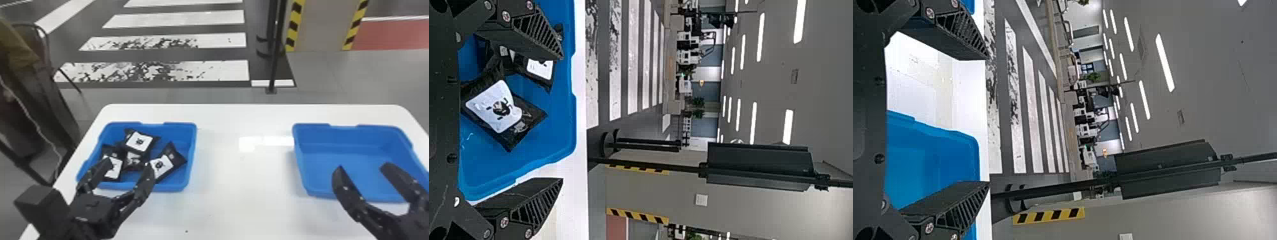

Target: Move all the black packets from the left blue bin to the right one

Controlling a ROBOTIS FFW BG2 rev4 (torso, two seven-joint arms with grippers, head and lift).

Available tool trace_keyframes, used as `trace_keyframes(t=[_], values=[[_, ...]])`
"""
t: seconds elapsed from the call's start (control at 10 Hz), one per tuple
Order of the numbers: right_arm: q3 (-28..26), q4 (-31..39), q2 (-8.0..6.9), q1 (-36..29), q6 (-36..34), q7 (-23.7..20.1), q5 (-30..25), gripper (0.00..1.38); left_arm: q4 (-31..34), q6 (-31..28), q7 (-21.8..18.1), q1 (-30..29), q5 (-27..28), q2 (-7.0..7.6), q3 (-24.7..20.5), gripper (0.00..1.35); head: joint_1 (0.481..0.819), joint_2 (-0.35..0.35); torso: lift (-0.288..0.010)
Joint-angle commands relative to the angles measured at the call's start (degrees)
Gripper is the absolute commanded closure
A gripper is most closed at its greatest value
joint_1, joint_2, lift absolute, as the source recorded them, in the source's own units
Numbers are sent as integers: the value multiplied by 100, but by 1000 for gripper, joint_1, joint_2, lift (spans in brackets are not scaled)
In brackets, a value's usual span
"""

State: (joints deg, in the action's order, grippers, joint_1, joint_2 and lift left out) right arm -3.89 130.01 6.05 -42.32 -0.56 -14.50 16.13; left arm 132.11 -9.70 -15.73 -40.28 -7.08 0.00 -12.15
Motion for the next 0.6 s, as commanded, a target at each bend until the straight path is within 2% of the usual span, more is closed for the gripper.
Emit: trace_keyframes(t=[0.0, 0.5], values=[[0, 0, 1, 0, 0, 0, 10, 134, 0, 0, 0, 7, 0, 0, -8, 176, 695, 99, -140], [0, 0, 1, 0, 0, 0, 21, 134, -14, 14, 0, 21, -11, -9, -19, 176, 695, 101, -140]])
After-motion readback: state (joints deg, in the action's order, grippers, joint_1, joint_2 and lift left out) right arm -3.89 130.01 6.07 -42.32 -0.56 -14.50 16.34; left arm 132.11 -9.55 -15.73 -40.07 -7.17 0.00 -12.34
